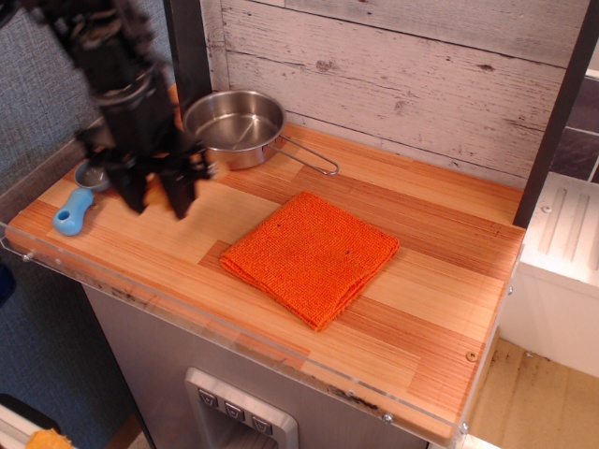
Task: Put chicken next to spoon
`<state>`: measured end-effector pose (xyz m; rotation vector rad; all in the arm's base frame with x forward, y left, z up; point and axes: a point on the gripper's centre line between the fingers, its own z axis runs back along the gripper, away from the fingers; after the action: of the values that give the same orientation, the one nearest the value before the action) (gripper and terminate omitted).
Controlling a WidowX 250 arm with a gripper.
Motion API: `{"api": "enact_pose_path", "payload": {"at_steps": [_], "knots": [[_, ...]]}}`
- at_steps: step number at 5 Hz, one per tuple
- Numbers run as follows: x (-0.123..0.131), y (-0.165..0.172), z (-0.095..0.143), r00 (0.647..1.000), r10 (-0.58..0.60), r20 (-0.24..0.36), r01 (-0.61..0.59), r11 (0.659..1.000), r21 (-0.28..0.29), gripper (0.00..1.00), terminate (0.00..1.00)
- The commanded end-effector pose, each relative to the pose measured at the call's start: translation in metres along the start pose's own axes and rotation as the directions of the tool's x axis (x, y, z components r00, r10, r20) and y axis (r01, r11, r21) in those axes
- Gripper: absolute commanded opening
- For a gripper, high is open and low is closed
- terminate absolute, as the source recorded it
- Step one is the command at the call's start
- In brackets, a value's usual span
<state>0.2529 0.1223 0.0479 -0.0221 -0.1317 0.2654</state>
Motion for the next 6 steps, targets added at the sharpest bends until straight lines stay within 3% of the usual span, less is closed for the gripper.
{"api": "enact_pose_path", "payload": {"at_steps": [1, 2, 4, 6], "knots": [[0.004, 0.044, -0.020, 0.996, 0.082, -0.020, -0.081, 0.994, 0.079, 0.00, 0.00], [0.003, 0.045, -0.026, 0.997, 0.069, -0.035, -0.067, 0.995, 0.075, 1.00, 0.00], [0.001, 0.041, -0.008, 1.000, 0.002, 0.022, -0.003, 0.999, 0.048, 1.00, 0.00], [-0.003, 0.025, 0.040, 0.984, -0.117, 0.135, 0.116, 0.993, 0.021, 1.00, 0.00]]}}
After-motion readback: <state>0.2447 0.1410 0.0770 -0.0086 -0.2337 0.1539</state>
